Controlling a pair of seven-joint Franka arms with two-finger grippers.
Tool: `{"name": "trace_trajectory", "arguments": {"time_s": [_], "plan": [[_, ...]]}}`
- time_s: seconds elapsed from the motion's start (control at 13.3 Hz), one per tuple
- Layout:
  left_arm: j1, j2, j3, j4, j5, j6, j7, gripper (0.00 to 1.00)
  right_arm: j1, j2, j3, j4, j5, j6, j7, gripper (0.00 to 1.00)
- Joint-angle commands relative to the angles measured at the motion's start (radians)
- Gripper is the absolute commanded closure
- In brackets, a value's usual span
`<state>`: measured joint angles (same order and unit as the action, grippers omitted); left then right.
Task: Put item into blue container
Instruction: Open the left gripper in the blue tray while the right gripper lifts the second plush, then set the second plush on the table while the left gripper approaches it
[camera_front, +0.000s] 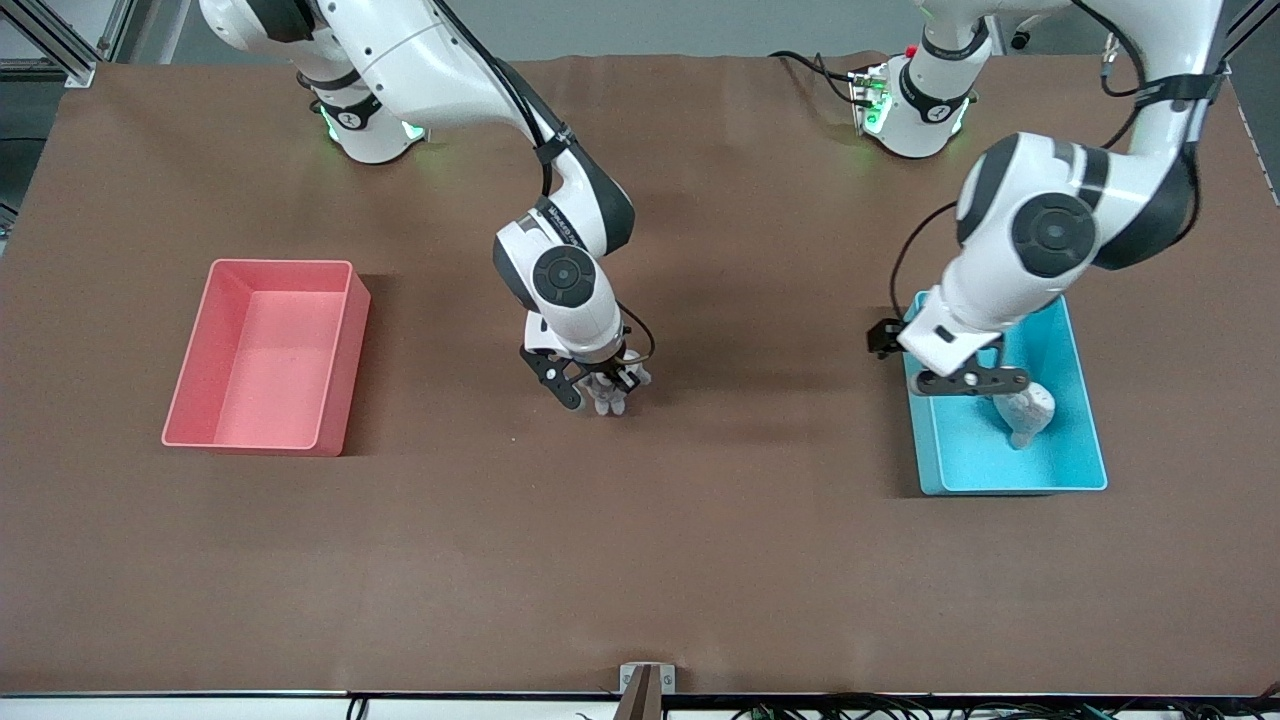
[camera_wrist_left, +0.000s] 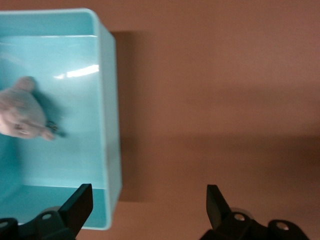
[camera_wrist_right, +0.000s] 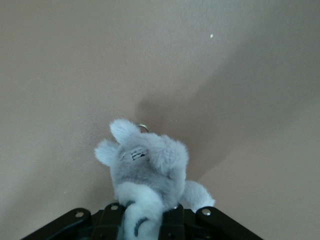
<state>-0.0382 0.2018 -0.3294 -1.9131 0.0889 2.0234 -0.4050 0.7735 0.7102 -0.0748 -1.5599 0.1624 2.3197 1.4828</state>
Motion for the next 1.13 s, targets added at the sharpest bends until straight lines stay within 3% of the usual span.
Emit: {"name": "trace_trajectory", "arguments": {"time_s": [0.0,0.08,0.15,0.23,0.3,0.6,1.05], "plan": [[-0.006,0.097,-0.068,0.068,0.005,-0.015,-0.083,0.00,0.027,0.050,-0.011,0.041,0.002,0.044,0.063,0.93],[-0.018,0.111,-0.089,0.078,0.006,-0.011,-0.084,0.00,0.035,0.073,-0.011,0.047,0.002,0.076,0.082,0.88],[-0.043,0.128,-0.094,0.098,0.005,-0.009,-0.086,0.00,0.039,0.087,-0.011,0.053,0.002,0.095,0.083,0.78],[-0.067,0.145,-0.092,0.120,0.000,-0.009,-0.087,0.00,0.035,0.089,-0.011,0.055,0.000,0.098,0.074,0.48],[-0.074,0.160,-0.094,0.137,0.002,-0.006,-0.112,0.00,0.030,0.088,-0.013,0.058,-0.003,0.096,0.070,0.00],[-0.095,0.200,-0.094,0.170,0.009,0.049,-0.242,0.00,-0.011,0.060,-0.017,0.092,-0.047,0.009,-0.043,0.00],[-0.172,0.272,-0.091,0.241,0.014,0.101,-0.373,0.00,-0.224,-0.148,-0.017,0.061,-0.044,-0.301,-0.520,0.00]]}}
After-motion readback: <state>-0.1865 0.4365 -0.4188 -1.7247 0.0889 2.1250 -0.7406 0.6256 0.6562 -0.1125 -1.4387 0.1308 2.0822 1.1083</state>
